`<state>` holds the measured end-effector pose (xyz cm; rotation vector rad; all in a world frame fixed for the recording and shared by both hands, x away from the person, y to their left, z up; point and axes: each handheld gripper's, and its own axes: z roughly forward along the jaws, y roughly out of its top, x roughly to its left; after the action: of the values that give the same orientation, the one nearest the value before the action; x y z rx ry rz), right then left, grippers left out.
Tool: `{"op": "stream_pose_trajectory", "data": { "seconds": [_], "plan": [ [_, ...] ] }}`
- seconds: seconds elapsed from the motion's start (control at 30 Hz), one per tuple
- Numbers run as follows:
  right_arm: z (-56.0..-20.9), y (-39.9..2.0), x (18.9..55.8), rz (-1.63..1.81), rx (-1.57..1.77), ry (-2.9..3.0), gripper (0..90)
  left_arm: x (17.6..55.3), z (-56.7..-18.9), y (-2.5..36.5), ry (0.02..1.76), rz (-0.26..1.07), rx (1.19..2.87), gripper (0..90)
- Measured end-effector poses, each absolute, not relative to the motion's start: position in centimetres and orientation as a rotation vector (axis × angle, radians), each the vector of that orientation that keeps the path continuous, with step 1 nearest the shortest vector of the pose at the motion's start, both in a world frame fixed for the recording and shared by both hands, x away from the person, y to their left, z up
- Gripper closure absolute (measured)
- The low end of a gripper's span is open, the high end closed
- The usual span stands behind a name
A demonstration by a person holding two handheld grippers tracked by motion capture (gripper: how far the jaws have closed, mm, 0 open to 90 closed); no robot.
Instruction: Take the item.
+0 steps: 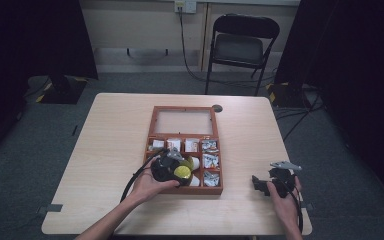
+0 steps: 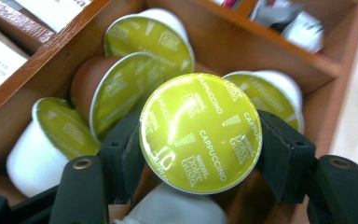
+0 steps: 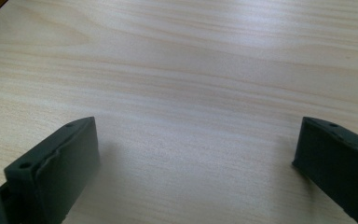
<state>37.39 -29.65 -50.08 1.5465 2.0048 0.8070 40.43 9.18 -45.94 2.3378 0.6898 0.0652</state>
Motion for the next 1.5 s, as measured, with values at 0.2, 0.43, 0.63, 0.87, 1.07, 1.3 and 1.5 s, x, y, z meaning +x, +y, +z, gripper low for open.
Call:
{"op": "stream_pose_trajectory", "data": {
  "seconds": [0.2, 0.43, 0.63, 0.87, 1.07, 1.3, 1.5],
  "plan": [
    [-50.1, -29.7, 37.4, 0.807, 1.545, 2.005, 0.0, 40.8, -45.8, 9.6, 0.708, 0.077, 2.318, 37.8],
    [-50.1, -29.7, 37.4, 0.807, 1.546, 2.005, 0.0, 40.4, -44.9, 9.9, 0.699, 0.106, 2.272, 37.8],
    [-50.1, -29.7, 37.4, 0.807, 1.546, 2.005, 0.0, 40.1, -44.2, 10.0, 0.677, 0.112, 2.245, 37.9],
    [-50.1, -29.7, 37.4, 0.807, 1.545, 2.005, 0.0, 39.5, -43.3, 10.2, 0.65, 0.123, 2.228, 37.8],
    [-50.1, -29.7, 37.4, 0.807, 1.543, 2.008, 0.0, 39.5, -42.9, 10.7, 0.648, 0.154, 2.233, 37.8],
    [-50.1, -29.7, 37.4, 0.807, 1.544, 2.008, 0.0, 39.8, -42.4, 12.2, 0.67, 0.181, 2.193, 37.8],
    [-50.1, -29.7, 37.4, 0.807, 1.544, 2.008, 0.0, 40.1, -41.4, 13.7, 0.682, 0.206, 2.158, 37.9]
  ]
}}
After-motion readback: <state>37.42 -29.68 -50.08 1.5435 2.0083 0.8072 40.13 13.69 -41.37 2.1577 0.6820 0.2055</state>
